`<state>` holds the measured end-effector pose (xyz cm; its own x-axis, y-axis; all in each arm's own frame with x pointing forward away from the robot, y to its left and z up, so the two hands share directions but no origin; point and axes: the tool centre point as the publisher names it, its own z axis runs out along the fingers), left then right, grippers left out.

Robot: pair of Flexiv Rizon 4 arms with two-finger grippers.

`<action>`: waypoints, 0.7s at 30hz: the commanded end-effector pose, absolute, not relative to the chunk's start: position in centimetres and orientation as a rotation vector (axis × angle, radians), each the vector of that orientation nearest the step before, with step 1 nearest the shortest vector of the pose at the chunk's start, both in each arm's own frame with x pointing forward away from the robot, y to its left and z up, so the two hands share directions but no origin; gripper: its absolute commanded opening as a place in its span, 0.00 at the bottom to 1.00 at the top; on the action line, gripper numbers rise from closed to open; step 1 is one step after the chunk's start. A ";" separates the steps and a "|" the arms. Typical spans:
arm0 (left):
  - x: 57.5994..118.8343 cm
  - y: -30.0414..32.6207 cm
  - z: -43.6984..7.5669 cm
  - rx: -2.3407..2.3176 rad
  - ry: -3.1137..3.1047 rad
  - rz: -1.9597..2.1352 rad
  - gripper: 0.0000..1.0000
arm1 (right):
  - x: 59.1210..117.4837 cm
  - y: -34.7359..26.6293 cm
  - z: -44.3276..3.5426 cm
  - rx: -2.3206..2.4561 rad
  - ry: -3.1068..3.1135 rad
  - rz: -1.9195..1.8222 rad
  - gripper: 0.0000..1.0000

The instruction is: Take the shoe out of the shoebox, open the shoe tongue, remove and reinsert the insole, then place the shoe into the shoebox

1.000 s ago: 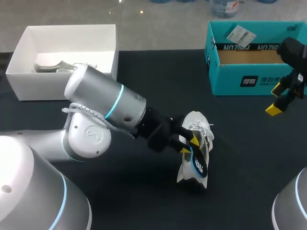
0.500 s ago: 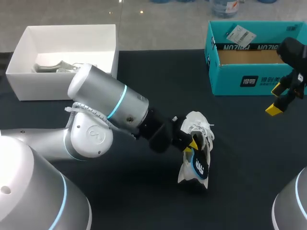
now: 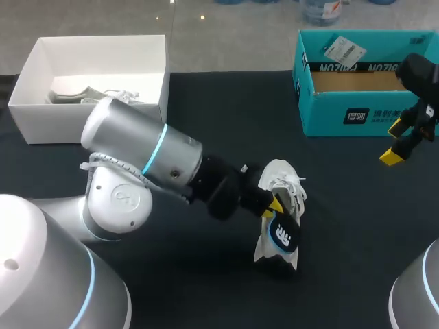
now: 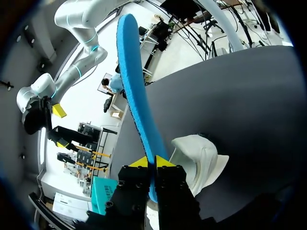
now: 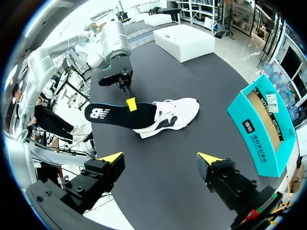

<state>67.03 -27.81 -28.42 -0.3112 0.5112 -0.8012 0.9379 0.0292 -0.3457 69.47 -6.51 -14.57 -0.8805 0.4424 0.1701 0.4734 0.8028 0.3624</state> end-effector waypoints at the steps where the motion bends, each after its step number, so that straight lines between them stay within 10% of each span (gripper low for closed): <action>1: 66.0 -27.5 -28.2 1.437 1.851 -1.226 0.00 | 69.7 -6.4 -14.6 -0.739 -2.907 -0.609 1.00; 21: 66.1 -27.1 -28.8 1.211 1.902 -1.238 0.00 | 69.7 -6.4 -14.6 -0.739 -2.907 -0.609 1.00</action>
